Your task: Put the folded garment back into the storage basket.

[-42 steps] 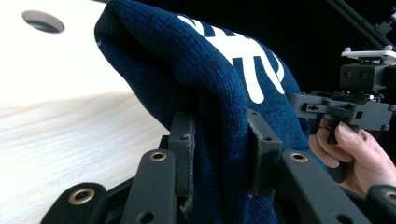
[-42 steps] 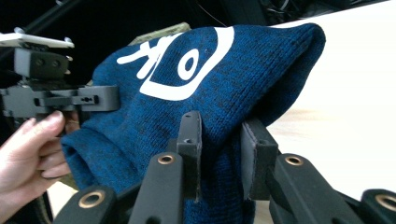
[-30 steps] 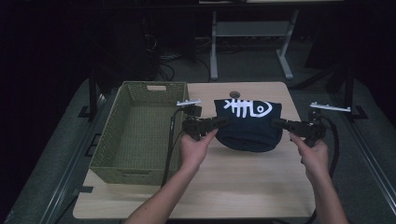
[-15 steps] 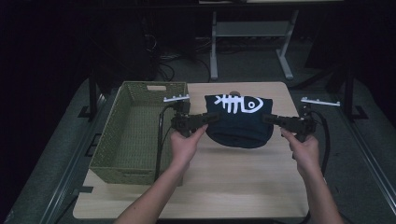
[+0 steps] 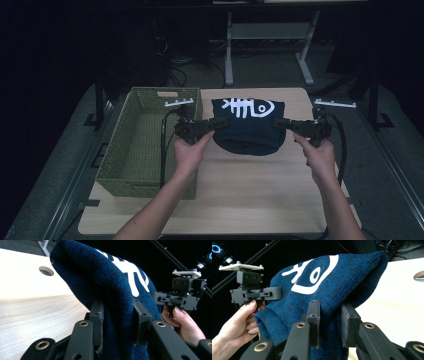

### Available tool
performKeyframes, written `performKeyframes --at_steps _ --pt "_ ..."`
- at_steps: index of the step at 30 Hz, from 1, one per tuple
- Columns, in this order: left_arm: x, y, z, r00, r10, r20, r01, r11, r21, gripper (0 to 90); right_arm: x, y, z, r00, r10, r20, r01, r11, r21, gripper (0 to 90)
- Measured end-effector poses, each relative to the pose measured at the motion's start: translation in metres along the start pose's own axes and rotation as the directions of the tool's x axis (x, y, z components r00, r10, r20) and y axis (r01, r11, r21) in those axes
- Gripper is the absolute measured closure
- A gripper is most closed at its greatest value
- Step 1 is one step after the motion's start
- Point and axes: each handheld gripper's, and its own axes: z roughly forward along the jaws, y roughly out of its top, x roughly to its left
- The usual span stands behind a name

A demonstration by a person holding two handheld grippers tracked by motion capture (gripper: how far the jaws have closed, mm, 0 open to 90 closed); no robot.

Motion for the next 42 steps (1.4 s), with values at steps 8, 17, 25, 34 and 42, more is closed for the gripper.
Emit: performKeyframes --at_steps 8,17,25,34,42 --pt "0.006 0.005 -0.014 0.9999 -0.009 -0.005 0.009 0.9999 -0.014 66.4 0.009 0.005 0.012 0.9998 -0.012 -0.013 0.012 1.000 0.006 72.1" --pt "0.015 0.008 -0.034 0.9998 -0.010 -0.019 0.009 0.9996 -0.027 66.4 0.020 0.011 0.033 0.9991 -0.027 -0.033 0.028 0.999 0.027 71.8" --pt "0.024 0.009 -0.052 0.9993 -0.022 -0.029 0.021 0.9986 -0.048 66.4 0.030 0.014 0.051 0.9982 -0.038 -0.047 0.040 0.998 0.038 71.8" --pt "0.034 0.009 -0.069 0.9983 -0.028 -0.050 0.025 0.9979 -0.060 66.3 0.039 0.016 0.070 0.9971 -0.046 -0.061 0.049 0.997 0.052 71.6" --pt "0.040 0.013 -0.082 0.9975 -0.036 -0.061 0.032 0.9971 -0.069 66.3 0.044 0.020 0.085 0.9961 -0.047 -0.075 0.052 0.997 0.063 71.4"
